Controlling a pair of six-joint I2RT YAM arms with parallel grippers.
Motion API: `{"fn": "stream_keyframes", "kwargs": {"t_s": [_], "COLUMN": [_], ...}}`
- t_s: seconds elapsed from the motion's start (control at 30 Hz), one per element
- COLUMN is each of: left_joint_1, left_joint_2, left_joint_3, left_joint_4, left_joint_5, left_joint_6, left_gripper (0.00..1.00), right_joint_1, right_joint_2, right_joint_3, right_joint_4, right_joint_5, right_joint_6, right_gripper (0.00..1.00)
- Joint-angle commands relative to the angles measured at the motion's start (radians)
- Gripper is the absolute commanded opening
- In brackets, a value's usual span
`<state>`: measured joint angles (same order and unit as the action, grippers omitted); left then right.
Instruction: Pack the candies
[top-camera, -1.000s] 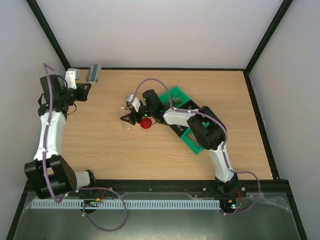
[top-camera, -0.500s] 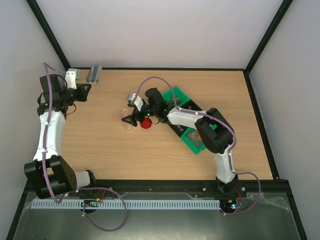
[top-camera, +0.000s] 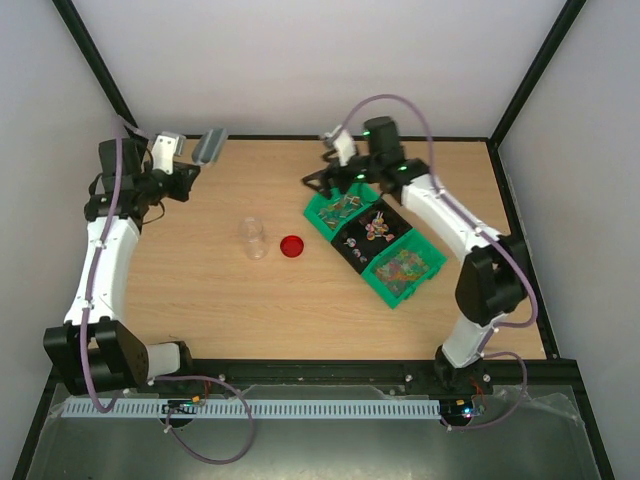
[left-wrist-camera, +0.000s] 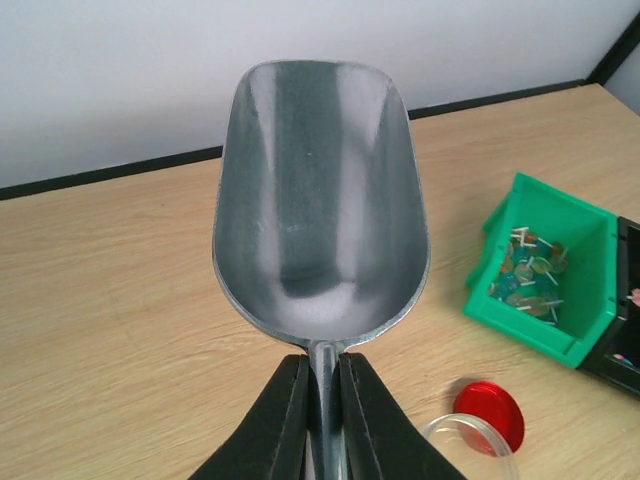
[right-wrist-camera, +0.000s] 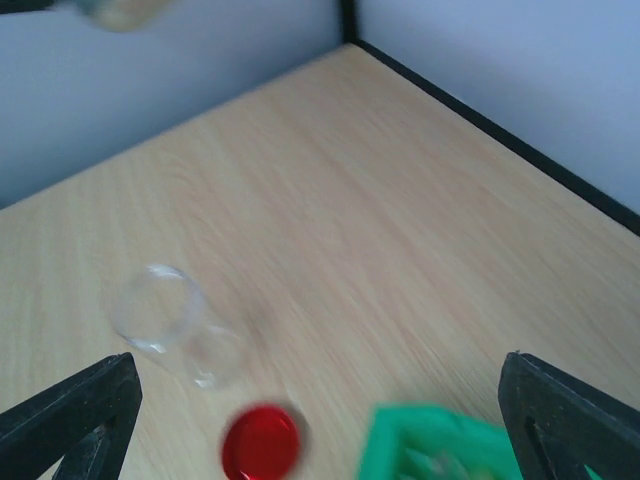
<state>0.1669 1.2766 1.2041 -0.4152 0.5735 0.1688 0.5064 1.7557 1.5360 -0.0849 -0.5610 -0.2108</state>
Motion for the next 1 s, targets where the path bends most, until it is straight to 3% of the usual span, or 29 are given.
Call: {"fn": "stream_keyframes", "kwargs": {"t_s": [0.0, 0.2, 0.37, 0.6, 0.97], "left_joint_1": [-0.060, -0.147, -0.232, -0.323, -0.529], "left_joint_2": [-0.008, 0.009, 0.027, 0.011, 0.015], "left_joint_3": [0.056, 0.075, 0.099, 0.074, 0.081], "left_joint_4": [-0.039, -0.062, -0.107, -0.094, -0.160], "left_joint_5": [-0.031, -0.057, -0.045, -0.076, -0.239], "left_joint_6": [0.048, 0.076, 0.094, 0.071, 0.110], "left_gripper": [0.02, 0.02, 0.02, 0.02, 0.02], "right_joint_1": [-0.180, -0.448, -0.521, -0.507, -0.401], "right_joint_2": [-0.068, -0.043, 0.064, 0.094, 0.105], "right_joint_3": [-0.036, -0.001, 0.073, -0.002, -0.163], "right_joint_4": [-0.302, -0.547, -0.732, -0.667, -0.438], "right_joint_5": [-0.044, -0.085, -0.010, 0.076, 0.335], "right_joint_6": [-0.023, -0.176, -0.337, -0.310, -0.217], "right_gripper": [0.99, 0.98, 0.98, 0.85, 0.66]}}
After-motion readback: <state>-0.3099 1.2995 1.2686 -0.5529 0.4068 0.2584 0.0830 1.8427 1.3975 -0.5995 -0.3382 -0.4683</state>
